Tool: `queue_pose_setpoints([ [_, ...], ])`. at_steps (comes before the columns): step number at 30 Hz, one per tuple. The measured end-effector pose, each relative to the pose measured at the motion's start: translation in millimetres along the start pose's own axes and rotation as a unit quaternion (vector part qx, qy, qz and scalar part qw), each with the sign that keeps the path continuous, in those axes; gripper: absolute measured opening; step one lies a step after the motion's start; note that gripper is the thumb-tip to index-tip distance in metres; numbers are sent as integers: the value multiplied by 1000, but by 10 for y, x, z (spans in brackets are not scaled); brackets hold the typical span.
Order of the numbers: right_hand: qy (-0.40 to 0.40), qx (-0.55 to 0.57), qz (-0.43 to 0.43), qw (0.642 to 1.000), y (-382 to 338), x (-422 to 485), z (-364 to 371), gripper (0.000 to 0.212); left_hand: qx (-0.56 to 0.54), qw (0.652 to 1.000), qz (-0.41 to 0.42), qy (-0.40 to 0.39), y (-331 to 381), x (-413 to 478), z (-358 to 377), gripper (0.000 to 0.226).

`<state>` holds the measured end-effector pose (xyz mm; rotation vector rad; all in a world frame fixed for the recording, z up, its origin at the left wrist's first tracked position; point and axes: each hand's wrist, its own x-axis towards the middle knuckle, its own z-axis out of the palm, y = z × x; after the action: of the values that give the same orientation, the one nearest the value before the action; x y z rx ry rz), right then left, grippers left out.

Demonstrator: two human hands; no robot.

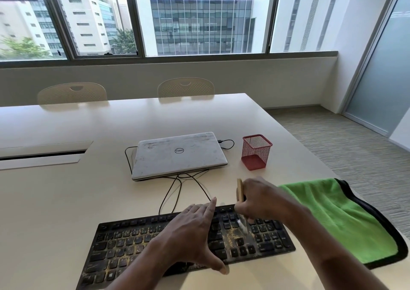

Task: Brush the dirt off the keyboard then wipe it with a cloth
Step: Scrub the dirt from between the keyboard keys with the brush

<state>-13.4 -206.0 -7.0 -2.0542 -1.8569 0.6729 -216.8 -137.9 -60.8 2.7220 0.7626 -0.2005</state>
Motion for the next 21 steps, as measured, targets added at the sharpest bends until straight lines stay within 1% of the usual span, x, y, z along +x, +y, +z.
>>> queue_pose_setpoints([
  [1, 15, 2, -1, 1000, -15, -5, -8, 28, 1, 1000, 2, 1, -4, 1, 2, 151],
  [4, 94, 15, -8, 995, -46, 35, -34, 30, 3, 1000, 3, 2, -6, 6, 10, 150],
  [5, 99, 16, -6, 995, -52, 43, -37, 31, 3, 1000, 2, 1, -5, 7, 9, 150],
  [6, 82, 14, -2, 996, -59, 42, -34, 30, 3, 1000, 2, 1, -5, 8, 10, 150],
  [9, -6, -2, 11, 1000, -50, -6, 0, 24, 7, 1000, 3, 1, -6, 20, 11, 150],
  [10, -13, -6, 11, 1000, -47, -14, 5, 24, 8, 1000, 3, 0, -10, 25, 14, 150],
  [11, -1, -4, 7, 1000, -47, -10, 8, 24, 9, 1000, 3, 1, -15, 30, 19, 151],
  [14, 86, 11, -9, 996, -45, 36, 17, 24, 12, 1000, 0, 2, -36, 36, 41, 152],
  [15, 92, 9, -8, 996, -44, 44, 19, 24, 13, 1000, -1, 2, -40, 40, 49, 152],
  [19, 21, 0, 0, 1000, -46, -9, 20, 24, 18, 1000, 1, 9, -57, 45, 65, 152],
  [21, 28, 2, -1, 1000, -50, -24, 3, 23, 18, 1000, 1, 11, -60, 45, 69, 152],
])
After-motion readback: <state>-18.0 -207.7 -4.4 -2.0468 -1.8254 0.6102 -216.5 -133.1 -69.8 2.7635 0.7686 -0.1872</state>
